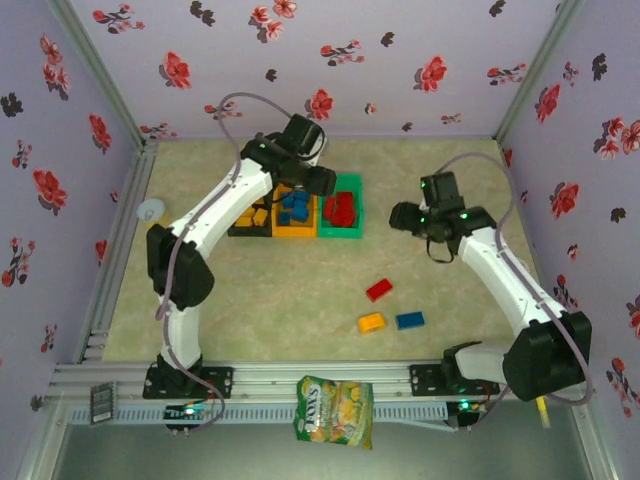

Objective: Sort the legos into containers by color

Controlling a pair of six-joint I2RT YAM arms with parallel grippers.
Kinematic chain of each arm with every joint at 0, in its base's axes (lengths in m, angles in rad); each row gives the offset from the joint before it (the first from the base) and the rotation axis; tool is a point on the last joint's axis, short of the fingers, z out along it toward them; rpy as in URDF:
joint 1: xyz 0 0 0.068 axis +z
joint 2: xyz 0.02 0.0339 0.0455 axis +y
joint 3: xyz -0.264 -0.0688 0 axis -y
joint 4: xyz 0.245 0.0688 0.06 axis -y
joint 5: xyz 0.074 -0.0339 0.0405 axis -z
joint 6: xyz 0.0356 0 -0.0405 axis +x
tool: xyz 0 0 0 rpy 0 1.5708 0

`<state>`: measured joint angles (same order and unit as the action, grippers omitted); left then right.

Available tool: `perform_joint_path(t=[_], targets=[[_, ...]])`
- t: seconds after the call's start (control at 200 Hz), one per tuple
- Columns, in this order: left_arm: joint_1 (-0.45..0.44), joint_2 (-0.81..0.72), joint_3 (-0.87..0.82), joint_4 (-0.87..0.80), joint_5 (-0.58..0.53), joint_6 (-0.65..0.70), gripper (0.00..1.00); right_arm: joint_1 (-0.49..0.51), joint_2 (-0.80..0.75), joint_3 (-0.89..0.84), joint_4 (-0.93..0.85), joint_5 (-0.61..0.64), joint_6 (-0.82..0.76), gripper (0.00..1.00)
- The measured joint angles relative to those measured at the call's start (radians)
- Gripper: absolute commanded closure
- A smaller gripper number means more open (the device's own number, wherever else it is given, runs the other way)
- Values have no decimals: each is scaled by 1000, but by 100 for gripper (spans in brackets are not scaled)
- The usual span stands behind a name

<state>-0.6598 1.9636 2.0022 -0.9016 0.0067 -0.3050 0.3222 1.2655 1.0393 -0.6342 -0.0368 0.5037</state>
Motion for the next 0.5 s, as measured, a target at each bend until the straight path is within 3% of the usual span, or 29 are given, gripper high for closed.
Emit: perform_joint_path(t=[0.27, 0.5], targets=[[0, -77, -155, 35, 0, 6, 35, 166, 0, -199, 5, 4, 146, 31], [0, -106, -273, 78, 2, -3, 35, 241, 9, -288, 34, 4, 253, 28]])
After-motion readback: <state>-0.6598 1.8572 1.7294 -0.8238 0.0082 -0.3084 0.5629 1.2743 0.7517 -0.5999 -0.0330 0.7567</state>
